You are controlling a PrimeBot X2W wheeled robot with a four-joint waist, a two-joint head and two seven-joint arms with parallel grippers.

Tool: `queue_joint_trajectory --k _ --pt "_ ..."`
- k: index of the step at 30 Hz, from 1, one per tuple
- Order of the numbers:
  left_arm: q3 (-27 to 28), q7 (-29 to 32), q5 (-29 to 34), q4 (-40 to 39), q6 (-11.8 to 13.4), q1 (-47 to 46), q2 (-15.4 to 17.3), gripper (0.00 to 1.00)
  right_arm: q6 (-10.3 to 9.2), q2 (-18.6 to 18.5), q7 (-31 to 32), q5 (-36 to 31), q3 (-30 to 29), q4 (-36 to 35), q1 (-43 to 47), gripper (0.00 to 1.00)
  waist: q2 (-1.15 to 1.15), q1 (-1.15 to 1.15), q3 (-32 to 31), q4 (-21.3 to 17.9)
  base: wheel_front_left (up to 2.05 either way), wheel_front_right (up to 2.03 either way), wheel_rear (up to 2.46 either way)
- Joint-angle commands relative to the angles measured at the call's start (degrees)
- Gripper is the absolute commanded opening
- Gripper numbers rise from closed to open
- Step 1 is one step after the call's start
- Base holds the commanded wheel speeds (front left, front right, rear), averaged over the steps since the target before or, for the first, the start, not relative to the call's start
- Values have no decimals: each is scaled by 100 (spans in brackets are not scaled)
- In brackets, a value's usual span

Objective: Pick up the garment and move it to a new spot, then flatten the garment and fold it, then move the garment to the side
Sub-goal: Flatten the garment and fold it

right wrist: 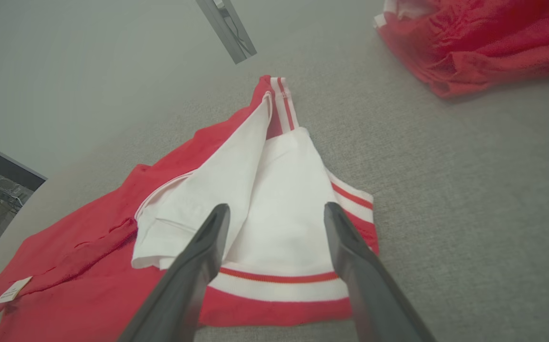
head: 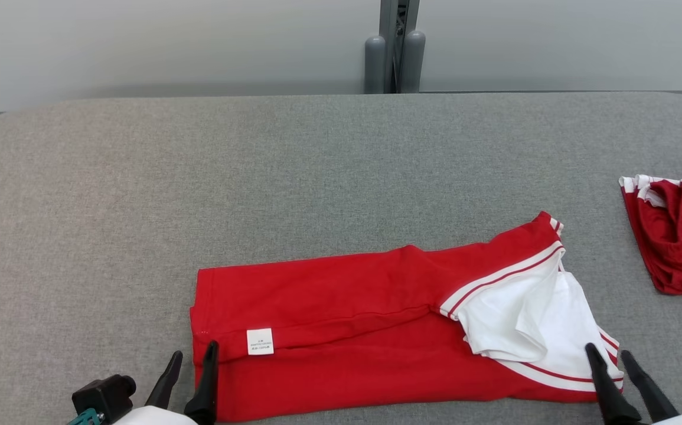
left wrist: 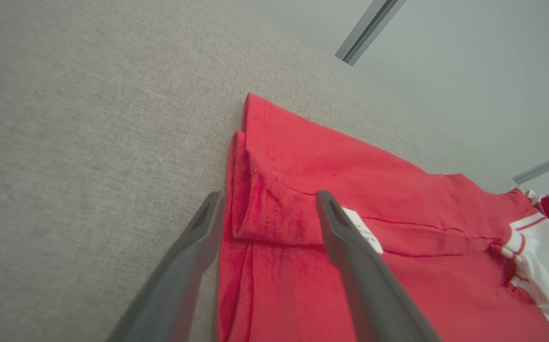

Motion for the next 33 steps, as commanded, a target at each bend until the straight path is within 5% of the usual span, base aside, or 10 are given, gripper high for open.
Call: queue_joint_trajectory --k 1,11,27,29,33 --pt "35 -37 26 -62 43 54 40 100 10 -73 18 22 -102 -105 59 100 0 0 -56 -27 0 0 0" --pt "-35 -75 286 -613 274 68 110 100 10 30 229 -221 -728 -693 55 100 0 0 -339 7 0 0 0" --pt "-286 -3 566 -876 449 -224 18 100 10 216 290 -806 -552 -433 -554 100 0 0 -544 220 0 0 0" --pt "-293 -3 571 -887 449 -250 11 100 10 253 237 -862 -505 -330 -681 47 0 0 -538 246 0 0 0" --pt "-270 -23 562 -899 474 -257 7 100 11 324 139 -806 -302 -6 -896 0 0 0 -505 326 0 0 0"
